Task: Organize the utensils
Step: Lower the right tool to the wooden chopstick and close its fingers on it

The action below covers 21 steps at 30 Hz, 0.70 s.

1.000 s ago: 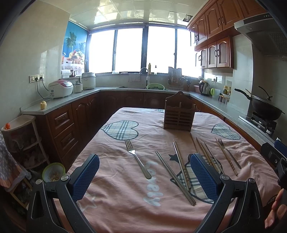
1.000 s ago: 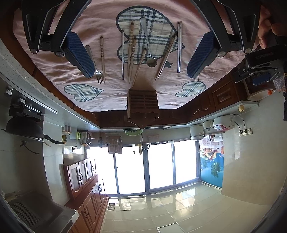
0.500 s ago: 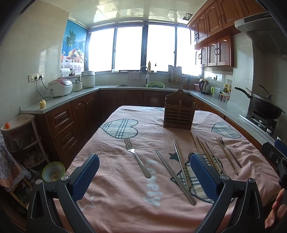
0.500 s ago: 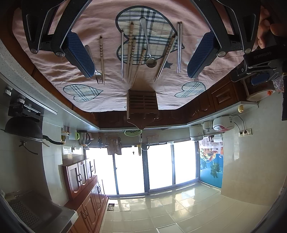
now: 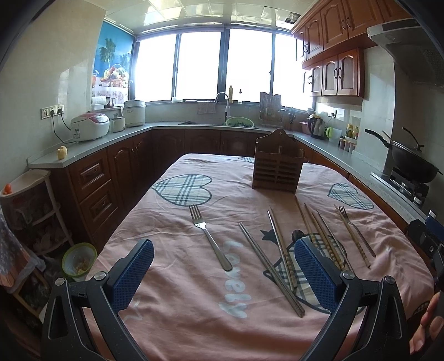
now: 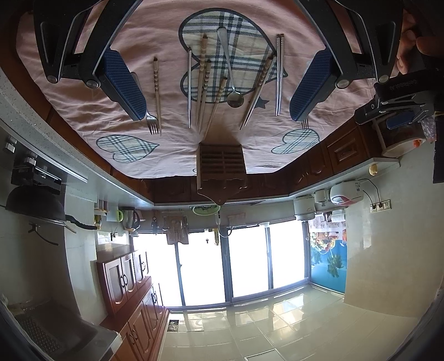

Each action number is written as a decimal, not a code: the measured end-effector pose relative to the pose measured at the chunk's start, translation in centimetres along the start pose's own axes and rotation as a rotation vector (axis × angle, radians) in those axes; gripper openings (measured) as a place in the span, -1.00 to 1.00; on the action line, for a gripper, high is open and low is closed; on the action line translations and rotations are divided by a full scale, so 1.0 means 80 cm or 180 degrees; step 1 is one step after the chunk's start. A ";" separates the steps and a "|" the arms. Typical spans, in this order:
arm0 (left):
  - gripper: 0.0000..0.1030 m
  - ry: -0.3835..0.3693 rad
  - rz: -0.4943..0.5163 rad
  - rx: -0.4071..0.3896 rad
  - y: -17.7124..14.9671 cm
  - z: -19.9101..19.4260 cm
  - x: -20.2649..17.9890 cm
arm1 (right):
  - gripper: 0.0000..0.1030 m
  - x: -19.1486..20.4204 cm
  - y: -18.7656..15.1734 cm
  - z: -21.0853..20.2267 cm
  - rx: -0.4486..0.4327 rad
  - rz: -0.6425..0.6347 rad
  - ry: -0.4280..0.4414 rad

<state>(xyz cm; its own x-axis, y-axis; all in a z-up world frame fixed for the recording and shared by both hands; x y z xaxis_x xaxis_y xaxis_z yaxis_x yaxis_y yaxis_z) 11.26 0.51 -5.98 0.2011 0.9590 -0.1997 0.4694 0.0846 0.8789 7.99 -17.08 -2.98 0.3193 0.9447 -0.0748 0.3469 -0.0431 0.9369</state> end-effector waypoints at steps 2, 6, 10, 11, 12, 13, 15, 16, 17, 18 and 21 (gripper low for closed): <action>0.97 -0.0025 -0.0071 0.0089 -0.001 0.009 0.005 | 1.00 0.000 -0.001 0.004 0.0023 -0.0007 0.0004; 0.96 -0.0059 -0.0180 0.0235 0.002 0.026 0.015 | 1.00 0.001 -0.004 0.014 0.0086 -0.0019 0.0039; 0.93 -0.0072 -0.0196 0.0346 0.011 0.042 0.019 | 0.99 0.000 -0.005 0.026 0.0153 -0.0040 0.0053; 0.93 -0.0078 -0.0198 0.0376 0.015 0.046 0.020 | 0.99 0.000 -0.005 0.030 0.0175 -0.0043 0.0056; 0.92 -0.0092 -0.0203 0.0412 0.017 0.051 0.021 | 0.99 0.000 -0.006 0.033 0.0199 -0.0047 0.0065; 0.91 -0.0109 -0.0215 0.0443 0.018 0.058 0.022 | 0.99 0.000 -0.006 0.037 0.0226 -0.0046 0.0079; 0.88 -0.0144 -0.0251 0.0520 0.022 0.071 0.025 | 0.99 0.001 -0.008 0.047 0.0292 -0.0033 0.0112; 0.86 -0.0153 -0.0260 0.0553 0.024 0.077 0.026 | 0.98 0.000 -0.009 0.052 0.0326 -0.0033 0.0120; 0.85 -0.0162 -0.0269 0.0590 0.026 0.084 0.028 | 0.95 0.000 -0.010 0.057 0.0361 -0.0031 0.0133; 0.82 -0.0172 -0.0275 0.0616 0.029 0.091 0.029 | 0.93 -0.001 -0.010 0.062 0.0395 -0.0024 0.0145; 0.72 -0.0210 -0.0285 0.0699 0.038 0.110 0.028 | 0.78 -0.003 -0.012 0.080 0.0501 0.0002 0.0164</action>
Point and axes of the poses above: each gripper's, at about its wrist camera, not at the fingertips, and z roughly the way its jaws point, x to its left, y to its top, the point moved 10 cm from there along z, roughly the way its jaws point, and after that the axes turned 15 degrees about -y, right-handed, at the moved point
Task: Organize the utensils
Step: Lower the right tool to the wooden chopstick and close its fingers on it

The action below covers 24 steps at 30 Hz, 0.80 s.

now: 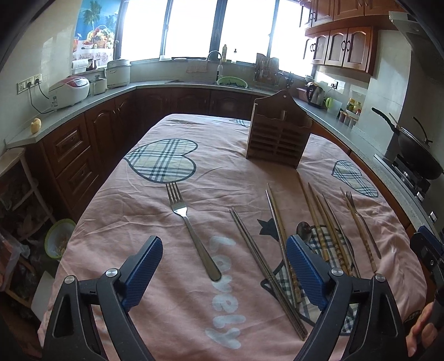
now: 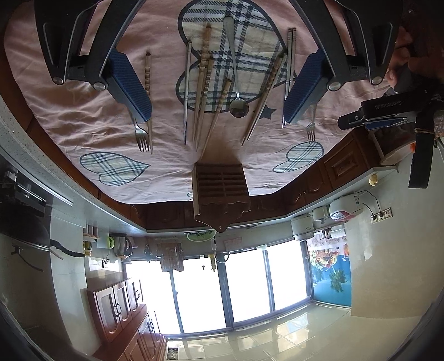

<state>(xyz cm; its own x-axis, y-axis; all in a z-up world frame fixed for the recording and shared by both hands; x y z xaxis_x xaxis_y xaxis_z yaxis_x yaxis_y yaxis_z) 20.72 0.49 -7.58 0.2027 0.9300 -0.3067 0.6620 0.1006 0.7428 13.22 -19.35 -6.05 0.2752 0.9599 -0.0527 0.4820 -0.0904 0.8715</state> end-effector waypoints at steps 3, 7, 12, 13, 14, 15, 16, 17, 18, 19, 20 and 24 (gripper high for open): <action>0.63 -0.0031 0.0002 0.0061 0.012 0.019 0.000 | 0.60 -0.004 0.001 0.020 0.0122 0.0030 0.0013; 0.48 -0.0046 0.0020 0.0169 0.026 0.046 0.001 | 0.31 -0.007 0.002 0.049 0.0302 0.0075 0.0046; 0.31 -0.0055 0.0052 0.0336 0.038 0.082 0.002 | -0.01 -0.006 0.002 0.085 0.0500 0.0102 0.0087; 0.28 -0.0055 0.0051 0.0374 0.041 0.090 0.003 | -0.04 -0.005 0.003 0.091 0.0530 0.0114 0.0098; 0.26 -0.0061 0.0050 0.0408 0.043 0.096 0.004 | -0.09 -0.004 0.004 0.097 0.0557 0.0121 0.0108; 0.23 -0.0062 0.0051 0.0441 0.048 0.103 0.007 | -0.17 -0.004 0.005 0.103 0.0582 0.0120 0.0105; 0.22 -0.0068 0.0053 0.0473 0.050 0.110 0.007 | -0.22 -0.004 0.006 0.109 0.0607 0.0120 0.0104; 0.21 -0.0059 0.0064 0.0498 0.054 0.122 0.006 | -0.28 -0.004 0.007 0.115 0.0632 0.0121 0.0107; 0.20 -0.0061 0.0074 0.0524 0.057 0.130 0.007 | -0.30 -0.004 0.008 0.121 0.0660 0.0129 0.0116; 0.18 -0.0055 0.0088 0.0547 0.060 0.139 0.007 | -0.30 -0.004 0.009 0.127 0.0686 0.0140 0.0126; 0.17 -0.0053 0.0097 0.0578 0.063 0.147 0.007 | -0.34 -0.003 0.010 0.133 0.0706 0.0142 0.0129; 0.10 -0.0072 0.0084 0.0709 0.072 0.185 0.011 | -0.38 0.002 0.013 0.160 0.0825 0.0148 0.0154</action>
Point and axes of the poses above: each gripper's, at about its wrist camera, not at the fingertips, and z roughly the way its jaws point, x to its left, y to its top, the point moved 10 cm from there along z, roughly the way its jaws point, and after that the axes turned 15 degrees about -y, right-handed, at the moved point
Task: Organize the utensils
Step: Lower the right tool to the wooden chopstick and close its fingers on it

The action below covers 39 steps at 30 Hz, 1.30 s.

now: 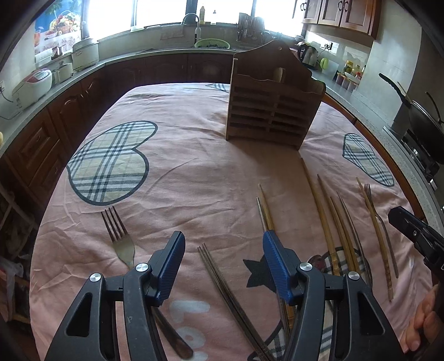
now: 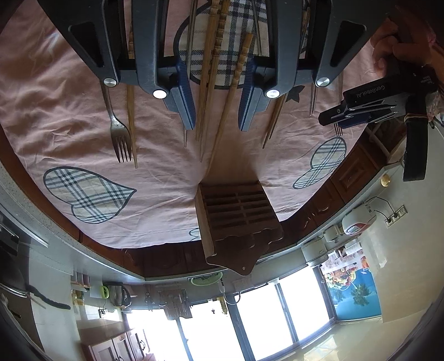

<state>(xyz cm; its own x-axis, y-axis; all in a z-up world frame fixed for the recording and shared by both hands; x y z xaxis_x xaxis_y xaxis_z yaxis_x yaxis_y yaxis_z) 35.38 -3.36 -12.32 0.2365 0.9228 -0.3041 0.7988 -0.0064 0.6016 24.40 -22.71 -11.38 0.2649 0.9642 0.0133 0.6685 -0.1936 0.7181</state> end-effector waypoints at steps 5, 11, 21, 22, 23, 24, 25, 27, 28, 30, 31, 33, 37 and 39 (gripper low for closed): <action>0.09 -0.0097 -0.0018 0.0122 0.023 0.042 -0.003 | -0.38 0.006 0.013 0.036 0.0159 0.0005 0.0050; 0.03 -0.0222 0.0002 0.0315 0.042 0.099 -0.009 | -0.38 0.010 0.035 0.085 0.0339 0.0053 0.0101; -0.03 -0.0349 0.0016 0.0586 0.060 0.171 -0.004 | -0.38 0.025 0.056 0.164 0.0634 0.0023 0.0191; -0.14 -0.0334 0.0023 0.0627 0.060 0.177 -0.003 | -0.38 0.027 0.058 0.172 0.0661 0.0014 0.0193; -0.15 -0.0304 0.0068 0.0625 0.062 0.181 -0.003 | -0.38 0.028 0.058 0.179 0.0692 0.0003 0.0196; -0.19 -0.0280 0.0115 0.0629 0.064 0.185 -0.004 | -0.39 0.030 0.057 0.185 0.0733 -0.0006 0.0206; -0.27 -0.0285 0.0135 0.0637 0.065 0.188 -0.006 | -0.42 0.032 0.056 0.191 0.0773 -0.0016 0.0214; -0.62 -0.0321 0.0160 0.0652 0.067 0.193 -0.008 | -0.55 0.036 0.052 0.203 0.0859 -0.0056 0.0226; -0.84 -0.0344 0.0160 0.0661 0.067 0.195 -0.010 | -0.61 0.038 0.049 0.209 0.0899 -0.0082 0.0223; -0.90 -0.0428 0.0134 0.0673 0.068 0.200 -0.011 | -0.86 0.038 0.049 0.213 0.0886 -0.0118 0.0211; -0.90 -0.0459 0.0127 0.0668 0.069 0.202 -0.011 | -0.86 0.038 0.049 0.213 0.0910 -0.0094 0.0240; -0.91 -0.0511 0.0116 0.0641 0.071 0.201 -0.012 | -0.88 0.035 0.051 0.211 0.0924 -0.0004 0.0314; -0.92 -0.0636 0.0057 0.0491 0.083 0.178 -0.015 | -0.90 0.032 0.062 0.195 0.0830 0.0060 0.0376; -0.92 -0.0701 0.0025 0.0394 0.087 0.160 -0.017 | -0.91 0.033 0.071 0.180 0.0750 0.0083 0.0415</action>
Point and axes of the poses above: each gripper's, at about its wrist camera, not at the fingertips, and z roughly the way its jaws point, x to its left, y to its top, the point moved 10 cm from there along z, roughly the way its jaws point, and after that the axes turned 15 degrees about -y, right-handed, at the moved point
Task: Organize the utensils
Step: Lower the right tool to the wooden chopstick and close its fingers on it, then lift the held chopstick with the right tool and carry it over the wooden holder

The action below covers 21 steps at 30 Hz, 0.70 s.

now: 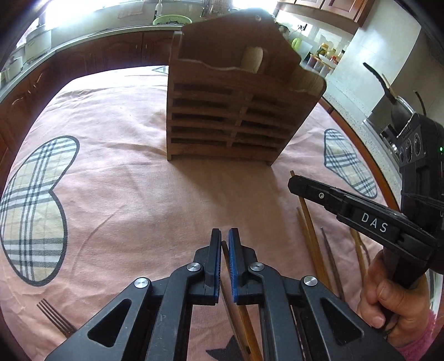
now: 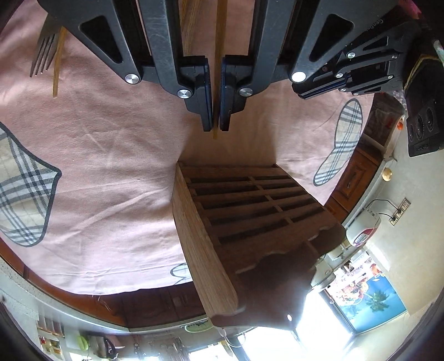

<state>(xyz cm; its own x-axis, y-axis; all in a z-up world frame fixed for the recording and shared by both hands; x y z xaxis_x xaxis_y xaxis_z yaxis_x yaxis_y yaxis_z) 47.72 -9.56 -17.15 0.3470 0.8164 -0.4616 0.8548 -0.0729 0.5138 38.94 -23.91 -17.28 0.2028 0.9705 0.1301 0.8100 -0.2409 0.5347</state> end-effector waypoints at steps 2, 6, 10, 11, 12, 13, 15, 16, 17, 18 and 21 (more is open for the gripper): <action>-0.93 -0.0033 0.0017 -0.0111 0.001 -0.021 -0.007 | -0.91 0.004 0.005 -0.019 -0.0085 0.0012 0.0047; -0.93 -0.0088 0.0051 -0.0309 0.001 -0.064 -0.019 | -0.92 0.009 0.013 -0.059 -0.0262 0.0022 0.0107; -0.93 -0.0132 0.0073 -0.0497 -0.004 -0.114 -0.027 | -0.91 0.013 0.018 -0.095 -0.0401 0.0045 0.0155; -0.93 -0.0127 0.0086 -0.0541 -0.005 -0.122 -0.029 | -0.91 0.016 0.019 -0.103 -0.0434 0.0039 0.0161; -0.93 -0.0121 0.0095 -0.0583 -0.007 -0.131 -0.029 | -0.91 0.021 0.019 -0.108 -0.0466 0.0029 0.0162; -0.93 -0.0120 0.0102 -0.0624 -0.010 -0.142 -0.031 | -0.92 0.023 0.019 -0.115 -0.0501 0.0015 0.0161; -0.93 -0.0128 0.0112 -0.0705 -0.016 -0.163 -0.034 | -0.92 0.027 0.018 -0.128 -0.0563 -0.0007 0.0148; -0.94 -0.0122 0.0123 -0.0742 -0.018 -0.170 -0.036 | -0.91 0.027 0.018 -0.134 -0.0586 -0.0007 0.0155; -0.94 -0.0114 0.0136 -0.0773 -0.020 -0.178 -0.037 | -0.92 0.029 0.017 -0.139 -0.0606 -0.0009 0.0159; -0.94 -0.0111 0.0148 -0.0801 -0.023 -0.189 -0.041 | -0.92 0.029 0.016 -0.144 -0.0629 -0.0011 0.0154; -0.94 -0.0110 0.0174 -0.0874 -0.025 -0.212 -0.048 | -0.92 0.030 0.015 -0.156 -0.0684 -0.0014 0.0142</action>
<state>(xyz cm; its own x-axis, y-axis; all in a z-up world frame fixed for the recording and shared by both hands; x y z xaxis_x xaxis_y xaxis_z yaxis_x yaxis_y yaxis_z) 38.11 -2.80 -4.14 0.4067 0.7951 -0.4499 0.6996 0.0456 0.7131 33.53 -21.86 -5.91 0.1710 0.9719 0.1618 0.6739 -0.2352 0.7004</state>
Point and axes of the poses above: each gripper's, at about its wrist camera, not at the fingertips, and z roughly the way its jaws point, x to its left, y to its top, the point moved 10 cm from there along z, roughly the way its jaws point, and after that the axes turned 15 degrees about -y, right-handed, at the moved point
